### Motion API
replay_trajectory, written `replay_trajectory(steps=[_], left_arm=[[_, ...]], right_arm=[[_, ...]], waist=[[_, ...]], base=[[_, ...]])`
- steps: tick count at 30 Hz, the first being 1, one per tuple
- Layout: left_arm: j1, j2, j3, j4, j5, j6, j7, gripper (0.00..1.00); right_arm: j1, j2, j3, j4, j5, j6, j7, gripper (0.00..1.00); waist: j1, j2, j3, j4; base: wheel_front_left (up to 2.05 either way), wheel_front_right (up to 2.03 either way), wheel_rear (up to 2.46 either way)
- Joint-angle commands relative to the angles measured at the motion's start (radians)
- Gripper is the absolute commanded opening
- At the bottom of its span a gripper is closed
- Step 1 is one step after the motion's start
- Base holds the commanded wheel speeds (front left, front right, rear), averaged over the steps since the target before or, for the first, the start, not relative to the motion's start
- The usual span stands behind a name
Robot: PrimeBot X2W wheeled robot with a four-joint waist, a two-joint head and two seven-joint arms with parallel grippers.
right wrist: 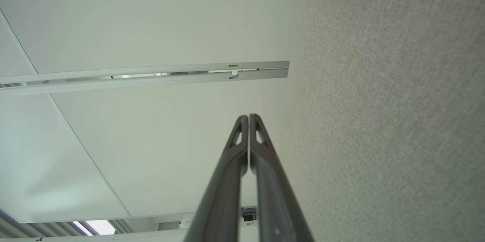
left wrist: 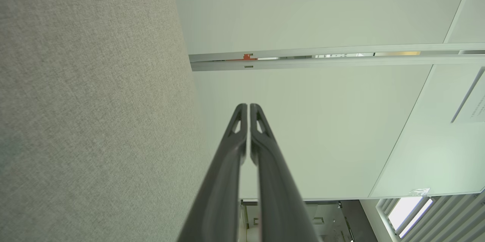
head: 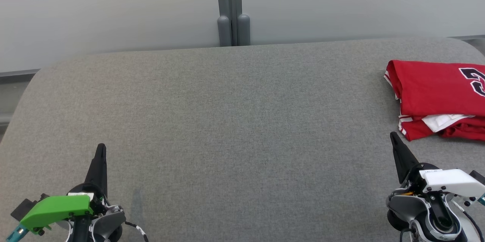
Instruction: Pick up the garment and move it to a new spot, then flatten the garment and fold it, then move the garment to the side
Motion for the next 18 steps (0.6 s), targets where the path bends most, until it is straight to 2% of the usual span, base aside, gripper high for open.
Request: replay_trajectory(steps=[1,18], left_arm=[[-0.011,0.008,0.003,-0.002,-0.001,-0.007,0.005,0.0],[-0.011,0.008,0.003,-0.003,-0.001,-0.007,0.004,0.0]], right_arm=[[0.009,0.0,-0.002,-0.005,0.006,0.0,0.004,0.0],[0.009,0.0,-0.002,-0.005,0.007,0.0,0.004,0.0]], waist=[[0.0,0.0,0.0,0.0],[0.0,0.0,0.0,0.0]], base=[[0.0,0.0,0.0],[0.0,0.0,0.0]])
